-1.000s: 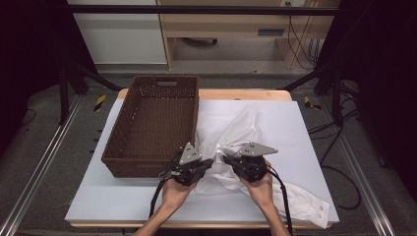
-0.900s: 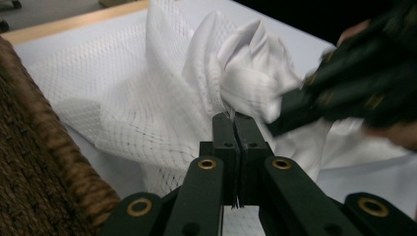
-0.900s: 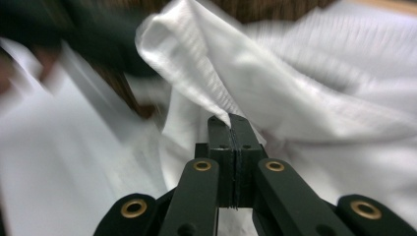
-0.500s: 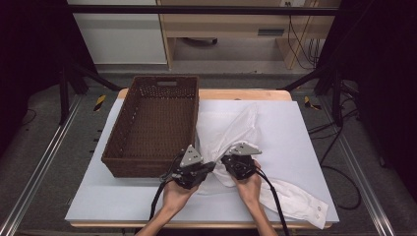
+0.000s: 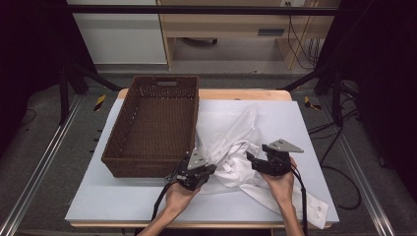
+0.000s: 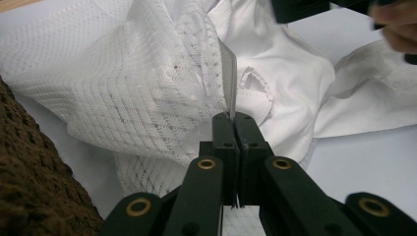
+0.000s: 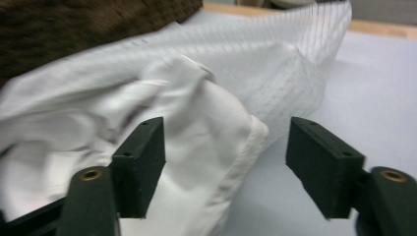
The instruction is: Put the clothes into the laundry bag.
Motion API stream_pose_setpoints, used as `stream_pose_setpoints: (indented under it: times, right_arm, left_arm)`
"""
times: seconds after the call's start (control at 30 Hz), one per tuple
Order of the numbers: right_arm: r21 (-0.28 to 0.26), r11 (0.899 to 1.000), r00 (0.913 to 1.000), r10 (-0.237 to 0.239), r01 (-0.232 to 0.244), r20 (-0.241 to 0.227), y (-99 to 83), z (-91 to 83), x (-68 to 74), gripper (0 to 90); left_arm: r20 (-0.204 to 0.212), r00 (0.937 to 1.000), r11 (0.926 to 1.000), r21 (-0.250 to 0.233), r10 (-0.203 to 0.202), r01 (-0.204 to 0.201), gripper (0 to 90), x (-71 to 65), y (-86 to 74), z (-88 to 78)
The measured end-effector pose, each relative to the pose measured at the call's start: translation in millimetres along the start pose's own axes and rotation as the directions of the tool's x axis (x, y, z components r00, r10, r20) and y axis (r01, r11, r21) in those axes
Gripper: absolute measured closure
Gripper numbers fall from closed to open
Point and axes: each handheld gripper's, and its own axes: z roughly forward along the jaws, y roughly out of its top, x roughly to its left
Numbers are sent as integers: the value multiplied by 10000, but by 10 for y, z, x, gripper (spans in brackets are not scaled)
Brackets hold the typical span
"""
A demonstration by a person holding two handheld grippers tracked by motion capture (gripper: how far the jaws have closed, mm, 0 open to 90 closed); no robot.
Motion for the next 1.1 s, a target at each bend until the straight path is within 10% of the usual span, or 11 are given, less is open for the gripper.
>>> stream_pose_setpoints:
  times: [0.17,0.6,0.8,0.93,1.1]
  right_arm:
    - [420,9991,9900,108,-49,-1409,-51,160,48,828]
    - [432,9675,9172,-2213,2490,-3313,-67,85,765,873]
    - [1193,9700,9462,-1733,2121,-2731,-50,456,800,875]
    - [1018,9925,9908,-542,671,-1240,-59,571,648,876]
    - [604,9974,9946,-328,389,-985,-45,553,611,797]
  left_arm:
    - [3,9999,9999,-11,-137,137,881,31,15,-9]
    - [-51,9990,9965,-713,-439,434,881,70,141,-132]
    - [91,9999,9959,-896,-144,151,884,13,167,-204]
    - [182,9998,9967,-811,-38,53,885,-26,133,-230]
    - [127,9999,9987,-511,-7,13,883,-25,69,-154]
